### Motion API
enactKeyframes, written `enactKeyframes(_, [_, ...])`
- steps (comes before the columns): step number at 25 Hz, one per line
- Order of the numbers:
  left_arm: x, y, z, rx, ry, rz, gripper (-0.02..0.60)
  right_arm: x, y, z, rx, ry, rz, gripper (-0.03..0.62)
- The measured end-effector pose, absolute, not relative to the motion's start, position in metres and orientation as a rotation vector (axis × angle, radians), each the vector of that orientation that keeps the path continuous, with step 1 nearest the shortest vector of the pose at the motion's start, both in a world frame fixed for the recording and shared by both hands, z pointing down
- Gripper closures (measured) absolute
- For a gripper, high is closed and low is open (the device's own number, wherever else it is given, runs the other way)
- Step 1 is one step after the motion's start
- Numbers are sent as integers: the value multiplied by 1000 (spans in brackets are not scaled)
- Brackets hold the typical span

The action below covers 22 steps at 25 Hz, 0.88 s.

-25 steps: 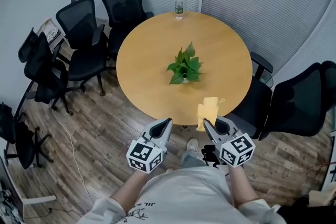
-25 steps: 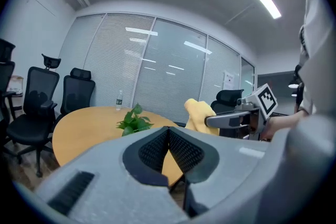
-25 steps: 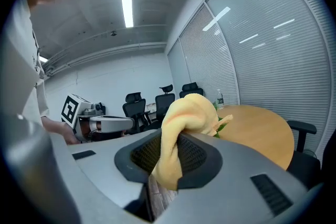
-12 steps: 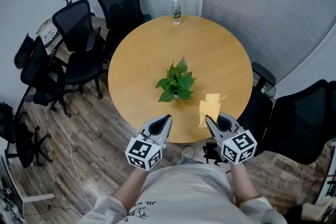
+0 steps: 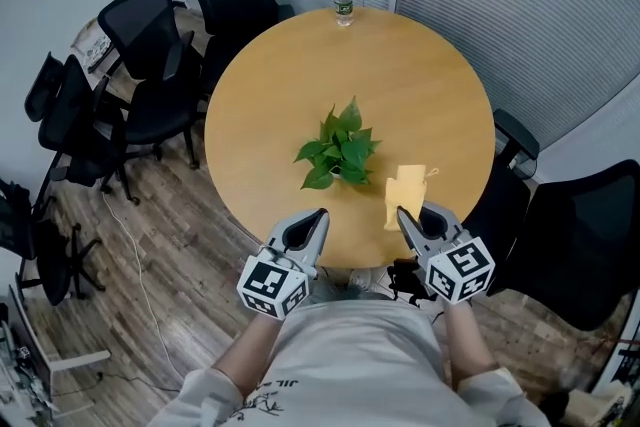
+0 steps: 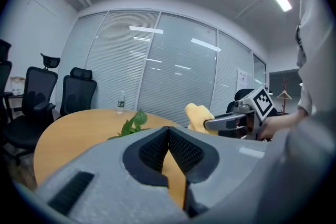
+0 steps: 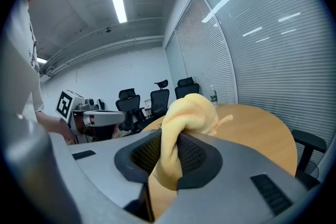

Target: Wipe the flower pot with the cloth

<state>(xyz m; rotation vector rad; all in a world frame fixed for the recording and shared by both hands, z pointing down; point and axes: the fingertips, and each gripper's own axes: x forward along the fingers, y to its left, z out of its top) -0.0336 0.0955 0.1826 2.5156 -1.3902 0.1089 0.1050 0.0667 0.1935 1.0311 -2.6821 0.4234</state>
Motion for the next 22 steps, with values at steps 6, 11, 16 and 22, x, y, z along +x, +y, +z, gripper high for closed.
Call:
enactKeyframes(6, [-49, 81, 195, 2501, -1371, 141, 571, 101, 57, 203, 1077, -2633, 462, 522])
enactKeyframes(11, [-69, 63, 201, 2502, -1347, 194, 570, 101, 42, 204, 1136, -2589, 485, 522])
enactKeyframes(16, [-86, 48, 224, 2481, -1327, 227, 567, 98, 29, 220, 1157, -2549, 495, 522])
enactKeyframes(22, [-92, 35, 253, 2513, -1264, 258, 513, 93, 18, 251, 1155, -2502, 521, 522])
